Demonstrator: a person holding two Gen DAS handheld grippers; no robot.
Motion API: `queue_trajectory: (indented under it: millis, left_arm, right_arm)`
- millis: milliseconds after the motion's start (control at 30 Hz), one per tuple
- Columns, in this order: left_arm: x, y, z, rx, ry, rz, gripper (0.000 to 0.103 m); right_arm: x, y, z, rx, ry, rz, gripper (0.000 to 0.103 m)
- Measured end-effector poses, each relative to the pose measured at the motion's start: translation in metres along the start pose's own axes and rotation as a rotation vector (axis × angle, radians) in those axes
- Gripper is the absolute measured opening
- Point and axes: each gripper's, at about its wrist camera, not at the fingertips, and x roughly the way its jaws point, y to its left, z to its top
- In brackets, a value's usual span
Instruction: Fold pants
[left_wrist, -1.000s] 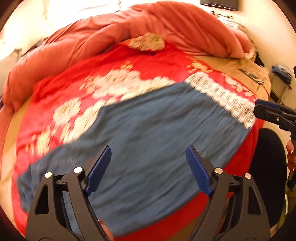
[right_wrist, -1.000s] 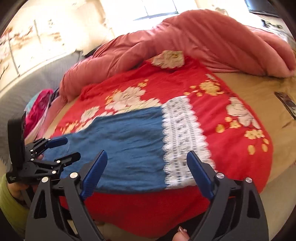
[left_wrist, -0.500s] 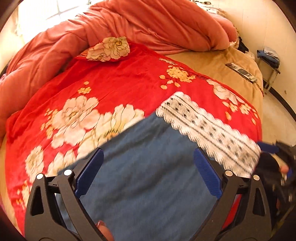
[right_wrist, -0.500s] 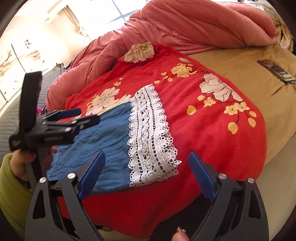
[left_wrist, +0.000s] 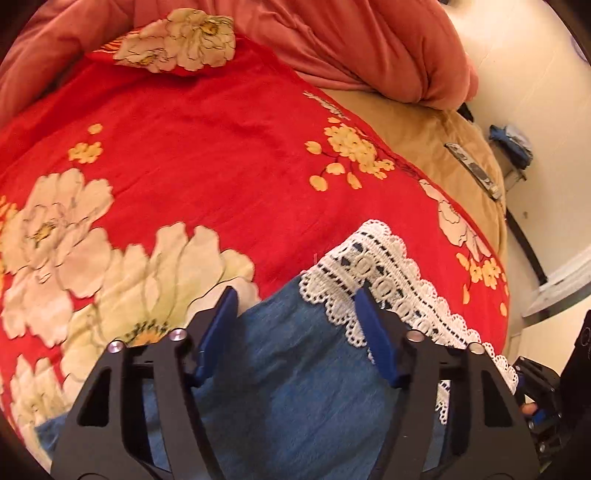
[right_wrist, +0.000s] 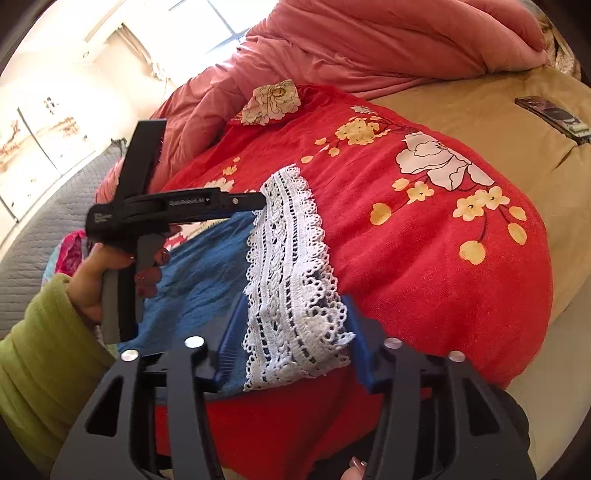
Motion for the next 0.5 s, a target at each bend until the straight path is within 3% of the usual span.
queue_trajectory:
  millis: [167,300,433,500]
  left_arm:
    - [0.012,-0.005,0.004,0.058,0.017,-0.042,0.053]
    - [0.020,-0.006,0.004,0.061,0.023,-0.101,0.053]
    - [0.024,-0.017,-0.001,0.090,0.026,-0.113,0.053]
    - [0.023,-0.019,-0.002,0.090,0.020,-0.100,0.046]
  right_arm:
    - [-0.002,0.002,-0.002,-0.001,-0.009,0.030,0.036]
    - [0.013,0.005,-0.001,-0.005,0.045,0.027,0.036]
    - [0.021,0.007,0.001,0.002,0.067,0.044,0.036]
    - [0.020,0.008,0.001,-0.002,0.059,0.054,0.026]
